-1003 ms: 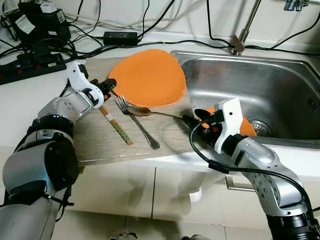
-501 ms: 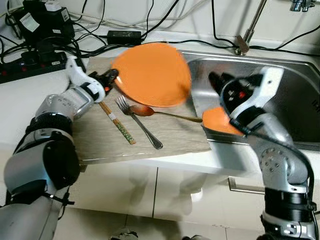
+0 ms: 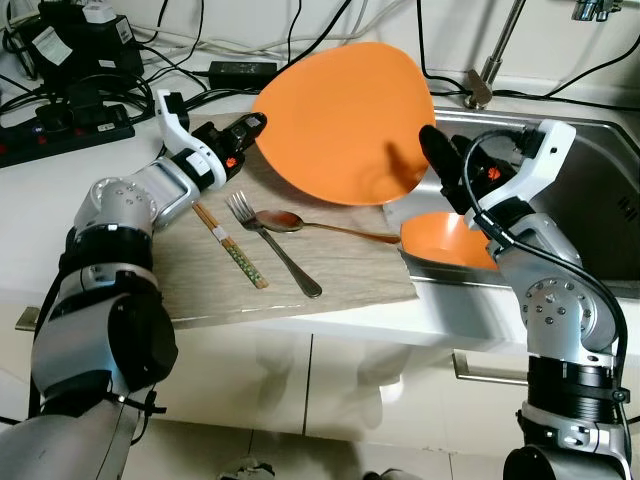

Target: Kitchen organization

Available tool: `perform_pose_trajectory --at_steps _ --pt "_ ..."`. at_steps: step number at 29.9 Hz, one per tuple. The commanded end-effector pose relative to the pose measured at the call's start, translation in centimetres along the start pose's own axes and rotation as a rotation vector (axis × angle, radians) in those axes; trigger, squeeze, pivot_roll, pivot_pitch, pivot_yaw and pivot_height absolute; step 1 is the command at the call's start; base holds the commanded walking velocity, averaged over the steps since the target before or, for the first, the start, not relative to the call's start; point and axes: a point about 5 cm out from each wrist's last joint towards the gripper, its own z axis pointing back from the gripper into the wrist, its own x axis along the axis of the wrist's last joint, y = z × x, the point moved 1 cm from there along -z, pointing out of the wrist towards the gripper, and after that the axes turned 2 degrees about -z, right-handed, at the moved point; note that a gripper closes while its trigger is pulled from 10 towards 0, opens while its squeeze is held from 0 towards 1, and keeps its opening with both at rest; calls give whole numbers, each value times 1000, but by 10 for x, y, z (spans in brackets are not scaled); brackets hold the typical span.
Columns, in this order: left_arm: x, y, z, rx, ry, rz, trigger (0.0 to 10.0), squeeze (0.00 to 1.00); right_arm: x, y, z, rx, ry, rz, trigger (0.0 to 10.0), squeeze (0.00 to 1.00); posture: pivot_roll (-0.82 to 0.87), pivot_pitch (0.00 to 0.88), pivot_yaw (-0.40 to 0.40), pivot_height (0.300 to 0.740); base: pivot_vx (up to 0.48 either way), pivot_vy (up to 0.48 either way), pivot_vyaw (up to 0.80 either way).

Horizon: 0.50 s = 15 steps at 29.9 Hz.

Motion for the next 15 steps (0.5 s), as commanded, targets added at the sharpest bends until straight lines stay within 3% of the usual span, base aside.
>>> perform_pose_trajectory --at_steps 1,4,5,10,11,12,13,14,15 --pt "3 -16 -3 -97 -7 -14 0 0 -1 -1 0 15 42 -56 10000 1000 -46 10 -42 740 0 0 0" --pt "1 -17 -3 -111 6 -22 0 0 -5 1 1 39 80 -79 10000 1000 -47 10 -42 740 0 0 0" --pt "-2 -20 -3 -127 11 -30 0 0 -10 5 2 69 109 -118 10000 0 -45 8 -42 740 0 0 0" --pt "-2 -23 -2 -148 6 -35 0 0 -12 10 3 100 117 -203 10000 0 -45 7 -40 740 0 0 0" --pt "-1 -23 -2 -149 5 -35 0 0 -12 10 3 101 116 -215 6275 0 -45 7 -39 740 0 0 0" --pt "-1 -23 -2 -148 5 -35 0 0 -11 10 3 102 117 -225 6275 0 -44 7 -39 740 0 0 0" --pt "-1 -23 -1 -148 4 -36 0 0 -10 10 3 105 112 -244 1647 0 -45 6 -38 740 0 0 0" --pt "-1 -23 -1 -145 5 -41 0 0 -9 9 3 106 108 -249 0 0 -44 6 -37 740 0 0 0" --pt "-1 -23 -1 -142 6 -44 0 0 -8 9 3 106 105 -251 0 0 -44 6 -37 740 0 0 0"
